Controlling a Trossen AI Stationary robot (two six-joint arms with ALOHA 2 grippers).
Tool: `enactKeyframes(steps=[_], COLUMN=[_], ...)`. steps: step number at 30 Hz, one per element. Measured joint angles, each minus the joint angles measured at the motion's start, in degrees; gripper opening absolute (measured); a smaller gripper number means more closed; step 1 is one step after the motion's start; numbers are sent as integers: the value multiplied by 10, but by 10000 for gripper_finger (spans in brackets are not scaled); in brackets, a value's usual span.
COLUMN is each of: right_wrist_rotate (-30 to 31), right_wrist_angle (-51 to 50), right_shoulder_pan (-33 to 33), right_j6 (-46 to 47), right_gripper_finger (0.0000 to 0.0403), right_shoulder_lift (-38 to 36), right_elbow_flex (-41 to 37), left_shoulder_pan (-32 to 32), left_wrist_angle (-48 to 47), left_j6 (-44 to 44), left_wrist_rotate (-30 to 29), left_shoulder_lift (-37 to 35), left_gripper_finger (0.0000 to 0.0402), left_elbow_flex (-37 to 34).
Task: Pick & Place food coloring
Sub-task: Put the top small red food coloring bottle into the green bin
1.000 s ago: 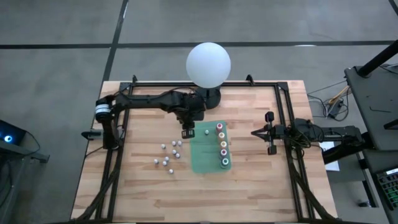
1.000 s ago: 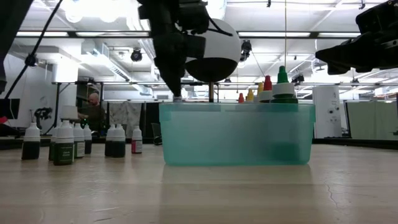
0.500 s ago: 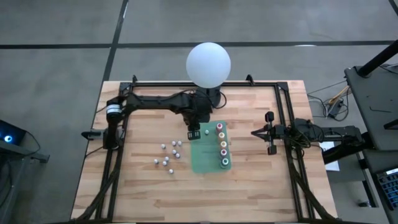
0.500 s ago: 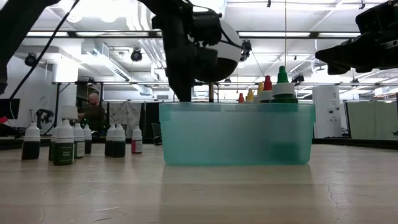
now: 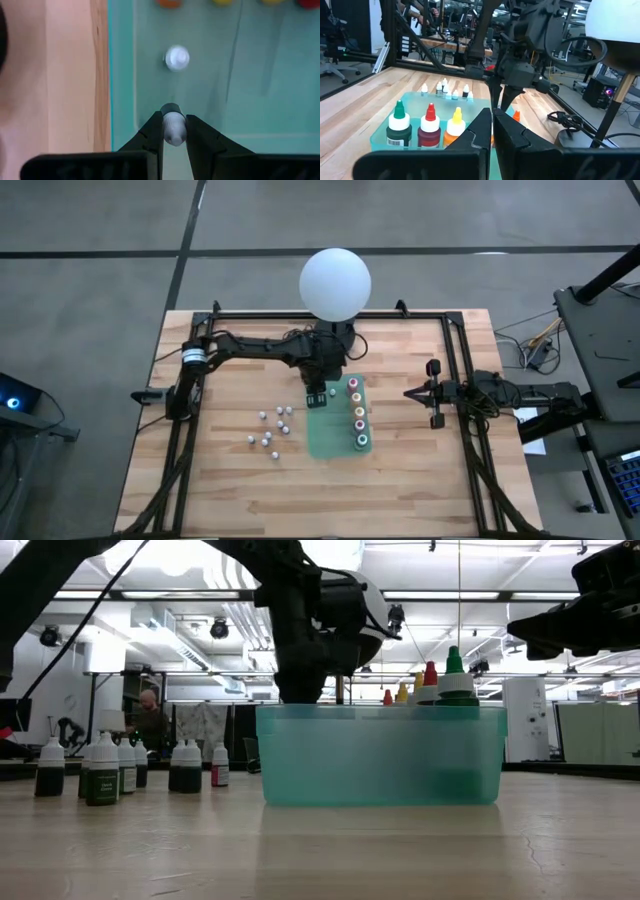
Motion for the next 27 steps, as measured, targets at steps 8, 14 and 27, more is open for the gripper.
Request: enactKeyframes(steps=[8, 14, 27], right_wrist_rotate=[0, 0, 0], right_wrist_angle=[0, 0, 0], right_shoulder_pan=[0, 0, 0], right_j6=[0, -1, -1], right_gripper_finger=[9, 9, 9], right_shoulder_lift=[0, 0, 0], right_elbow_flex=[0, 0, 0], left_shoulder_pan=[-1, -4, -5], left_wrist_angle=[17, 23, 50], left_j6=[-1, -1, -2], left_wrist_rotate=[-2, -2, -5], left_shoulder_lift=[0, 0, 0], left_gripper_finger=[37, 37, 37], left_elbow_flex=[-18, -32, -56])
